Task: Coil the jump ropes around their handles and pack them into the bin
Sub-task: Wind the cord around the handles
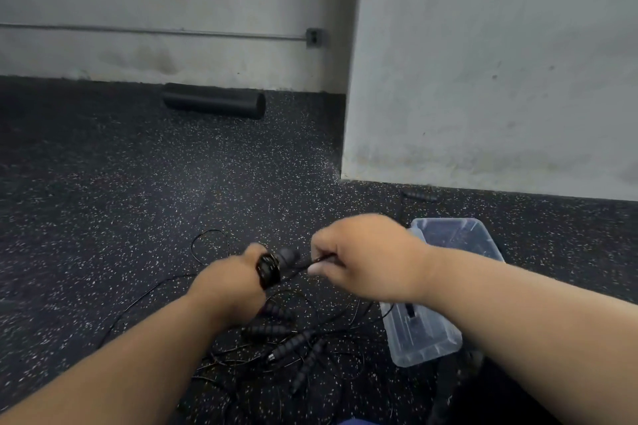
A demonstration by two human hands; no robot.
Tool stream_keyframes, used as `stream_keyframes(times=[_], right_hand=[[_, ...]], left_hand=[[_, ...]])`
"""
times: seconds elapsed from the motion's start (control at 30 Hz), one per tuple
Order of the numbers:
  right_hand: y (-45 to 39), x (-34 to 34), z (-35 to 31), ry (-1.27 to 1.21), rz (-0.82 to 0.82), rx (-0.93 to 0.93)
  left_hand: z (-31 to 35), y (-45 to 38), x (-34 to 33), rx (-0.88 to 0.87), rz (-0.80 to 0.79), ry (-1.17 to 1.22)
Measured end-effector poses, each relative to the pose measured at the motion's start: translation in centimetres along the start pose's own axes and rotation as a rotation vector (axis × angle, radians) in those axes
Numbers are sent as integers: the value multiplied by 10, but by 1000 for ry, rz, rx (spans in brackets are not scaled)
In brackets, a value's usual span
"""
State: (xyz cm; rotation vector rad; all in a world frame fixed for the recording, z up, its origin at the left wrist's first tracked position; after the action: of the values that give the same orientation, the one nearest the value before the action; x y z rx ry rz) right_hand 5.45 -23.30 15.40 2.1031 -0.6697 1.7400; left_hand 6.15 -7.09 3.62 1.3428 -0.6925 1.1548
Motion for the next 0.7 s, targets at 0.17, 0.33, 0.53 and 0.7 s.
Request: stream_keyframes(times=[0.17,0.33,0.53,0.7], right_hand=[[-1,33,44,-263,168,-139],[3,14,93,-655,286,-264],[1,-30,75,-584,133,-249],[-4,-45,24,-201,-35,-59]], left_hand=[[70,47,-17,-457,-128,53],[94,86,46,-612,55,537],[33,64,83,-270,175,1279],[3,31,61,27,75,1528]])
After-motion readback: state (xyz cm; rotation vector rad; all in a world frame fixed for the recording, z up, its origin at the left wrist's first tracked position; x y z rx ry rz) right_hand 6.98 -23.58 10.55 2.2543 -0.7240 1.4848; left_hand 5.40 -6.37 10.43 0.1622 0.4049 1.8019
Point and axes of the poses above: each hand's wrist, its own y-axis away from the middle knuckle, its own x-axis out of the back of the hand, z = x × y, the point moved 10 cm from there along -y, towards the middle knuckle, and after that the axes turned 9 degrees about x, right-handed, at the moved point
